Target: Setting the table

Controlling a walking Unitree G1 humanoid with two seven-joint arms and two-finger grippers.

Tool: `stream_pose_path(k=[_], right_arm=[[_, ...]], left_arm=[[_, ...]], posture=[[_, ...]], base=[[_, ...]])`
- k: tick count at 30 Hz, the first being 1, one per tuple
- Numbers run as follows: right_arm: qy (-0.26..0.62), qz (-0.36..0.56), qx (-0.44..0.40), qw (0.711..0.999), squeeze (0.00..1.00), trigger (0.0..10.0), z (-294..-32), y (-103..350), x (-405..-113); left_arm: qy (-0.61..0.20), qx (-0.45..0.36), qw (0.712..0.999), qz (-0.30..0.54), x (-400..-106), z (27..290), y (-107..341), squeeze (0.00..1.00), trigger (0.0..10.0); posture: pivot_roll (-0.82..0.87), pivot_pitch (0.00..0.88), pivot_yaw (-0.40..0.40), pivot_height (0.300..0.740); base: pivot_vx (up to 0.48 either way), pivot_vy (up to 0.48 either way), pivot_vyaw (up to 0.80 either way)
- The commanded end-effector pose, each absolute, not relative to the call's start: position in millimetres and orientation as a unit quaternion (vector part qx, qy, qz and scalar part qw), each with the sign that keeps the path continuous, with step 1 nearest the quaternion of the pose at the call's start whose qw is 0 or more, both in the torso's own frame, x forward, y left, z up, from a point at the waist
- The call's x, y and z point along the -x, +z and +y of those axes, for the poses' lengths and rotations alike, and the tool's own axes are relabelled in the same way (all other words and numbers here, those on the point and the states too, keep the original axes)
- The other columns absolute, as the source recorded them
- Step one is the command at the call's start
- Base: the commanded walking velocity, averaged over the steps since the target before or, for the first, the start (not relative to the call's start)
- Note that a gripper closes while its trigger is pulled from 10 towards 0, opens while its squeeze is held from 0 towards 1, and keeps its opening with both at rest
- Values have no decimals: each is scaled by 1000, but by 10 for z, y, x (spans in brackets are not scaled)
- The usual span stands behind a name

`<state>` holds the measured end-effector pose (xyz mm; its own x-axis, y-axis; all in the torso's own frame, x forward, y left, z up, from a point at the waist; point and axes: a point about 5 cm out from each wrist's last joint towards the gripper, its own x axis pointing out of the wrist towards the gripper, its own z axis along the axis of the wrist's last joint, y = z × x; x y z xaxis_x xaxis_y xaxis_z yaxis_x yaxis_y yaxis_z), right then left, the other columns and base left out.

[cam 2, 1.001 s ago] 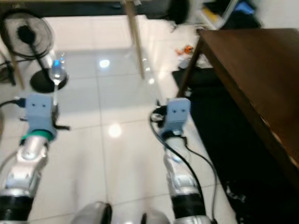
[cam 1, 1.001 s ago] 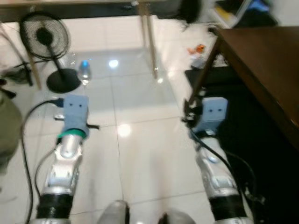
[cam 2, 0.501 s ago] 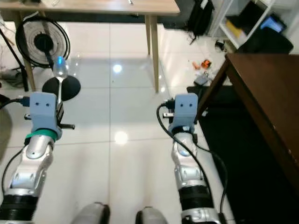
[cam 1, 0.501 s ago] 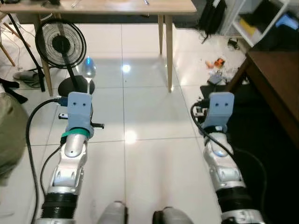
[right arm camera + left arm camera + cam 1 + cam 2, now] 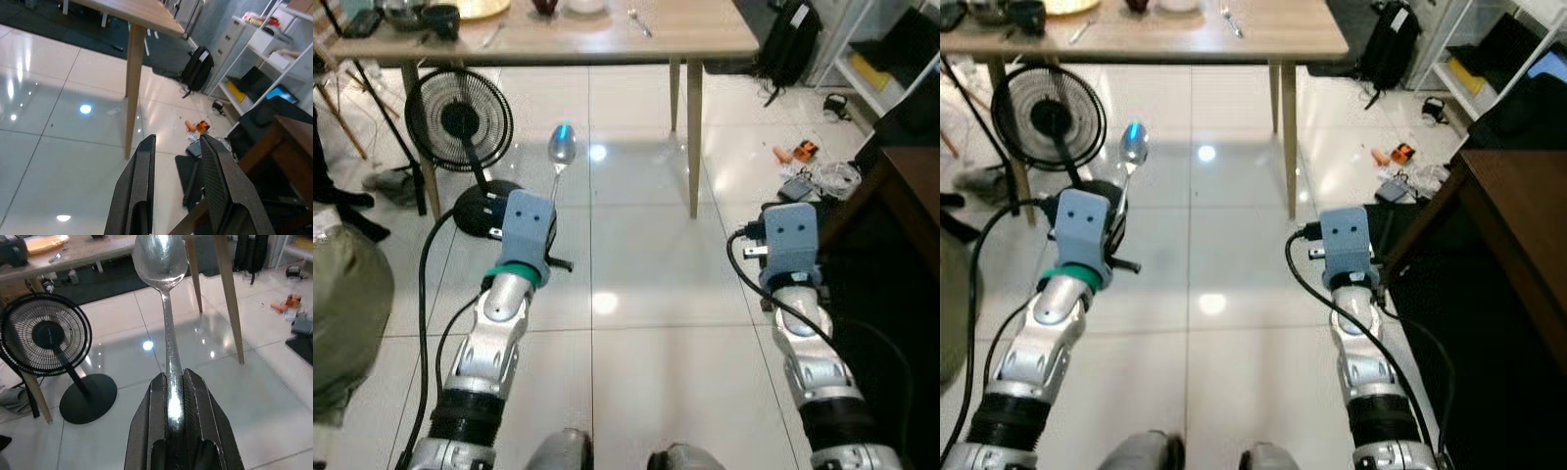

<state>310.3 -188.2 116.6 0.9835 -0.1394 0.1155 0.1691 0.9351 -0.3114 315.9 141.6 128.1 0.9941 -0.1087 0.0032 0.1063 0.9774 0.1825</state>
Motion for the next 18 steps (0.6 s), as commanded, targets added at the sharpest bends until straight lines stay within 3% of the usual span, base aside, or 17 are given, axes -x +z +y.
stream_pose_path(k=[1,9,18], right_arm=[[-83,-46,158,983,0,10000,-1919,1159,-3077],[-85,-81,59,991,0,10000,-1954,1286,-3036],[-86,-84,50,992,0,10000,-1927,1304,-3065]], left_arm=[[-62,-95,994,-10,-3165,1386,1277,0,10000],[-60,-117,991,-28,-3229,1465,1368,0,10000],[-45,-117,991,-35,-3263,1553,1399,0,10000]], posture=[[18,0,67,740],[13,0,78,740],[22,0,63,740]], base=[[472,0,0],[472,0,0],[472,0,0]])
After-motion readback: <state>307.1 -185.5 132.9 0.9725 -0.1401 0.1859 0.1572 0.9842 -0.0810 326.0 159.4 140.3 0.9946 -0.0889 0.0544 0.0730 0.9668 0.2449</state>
